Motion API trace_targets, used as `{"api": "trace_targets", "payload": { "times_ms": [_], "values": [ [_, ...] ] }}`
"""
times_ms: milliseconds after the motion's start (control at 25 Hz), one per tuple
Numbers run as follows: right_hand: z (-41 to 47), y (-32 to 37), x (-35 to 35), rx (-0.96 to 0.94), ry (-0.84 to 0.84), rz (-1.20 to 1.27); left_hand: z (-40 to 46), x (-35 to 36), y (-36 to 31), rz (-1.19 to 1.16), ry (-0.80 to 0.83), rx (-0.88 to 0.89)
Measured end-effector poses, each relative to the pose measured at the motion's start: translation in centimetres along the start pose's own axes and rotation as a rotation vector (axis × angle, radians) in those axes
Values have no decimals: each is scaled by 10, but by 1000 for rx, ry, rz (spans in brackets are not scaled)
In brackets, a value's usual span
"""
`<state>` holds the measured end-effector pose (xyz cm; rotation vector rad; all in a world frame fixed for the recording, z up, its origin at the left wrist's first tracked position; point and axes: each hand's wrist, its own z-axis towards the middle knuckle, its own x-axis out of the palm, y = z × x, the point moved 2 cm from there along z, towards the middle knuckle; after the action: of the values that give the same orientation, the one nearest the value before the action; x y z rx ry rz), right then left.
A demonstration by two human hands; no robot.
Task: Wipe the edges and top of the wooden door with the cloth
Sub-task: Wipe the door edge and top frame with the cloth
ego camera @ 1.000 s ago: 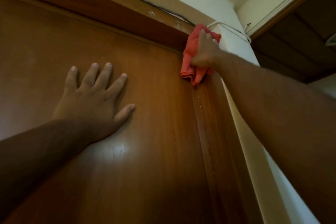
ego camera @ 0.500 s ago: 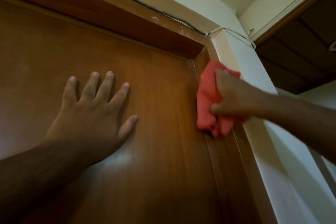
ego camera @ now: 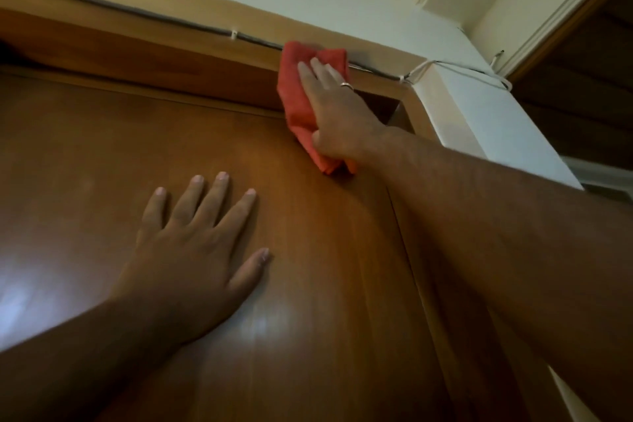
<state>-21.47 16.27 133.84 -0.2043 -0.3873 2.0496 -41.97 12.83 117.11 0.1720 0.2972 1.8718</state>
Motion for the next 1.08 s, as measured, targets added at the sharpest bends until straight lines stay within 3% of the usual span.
{"api": "trace_targets", "payload": {
  "times_ms": [120, 240, 320, 400, 560, 720, 840, 960, 1080],
  "values": [
    [-17, -39, -14, 181, -7, -145, -3, 1, 25, 25, -34, 78],
    [-29, -70, -38, 454, 241, -82, -3, 4, 104, 146, -46, -41],
    [-13, -56, -47, 387, 264, -94, -10, -5, 159, 179, 5, -204],
    [12, -12, -42, 229, 168, -40, -28, -9, 190, 203, 61, -294],
    [61, 116, -18, -10, -42, 90, -54, -8, 185, 139, 42, -292],
    [93, 218, 3, -178, -165, -3, -52, -24, 176, 40, 2, -280],
    [77, 221, 25, -291, -112, 85, -55, -28, 172, 24, 5, -269],
    [48, 175, 36, -124, -125, 120, -55, -28, 171, 23, -17, -272],
    [29, 153, 36, -67, -125, -56, -55, -25, 171, 9, -26, -249]
  ]
}}
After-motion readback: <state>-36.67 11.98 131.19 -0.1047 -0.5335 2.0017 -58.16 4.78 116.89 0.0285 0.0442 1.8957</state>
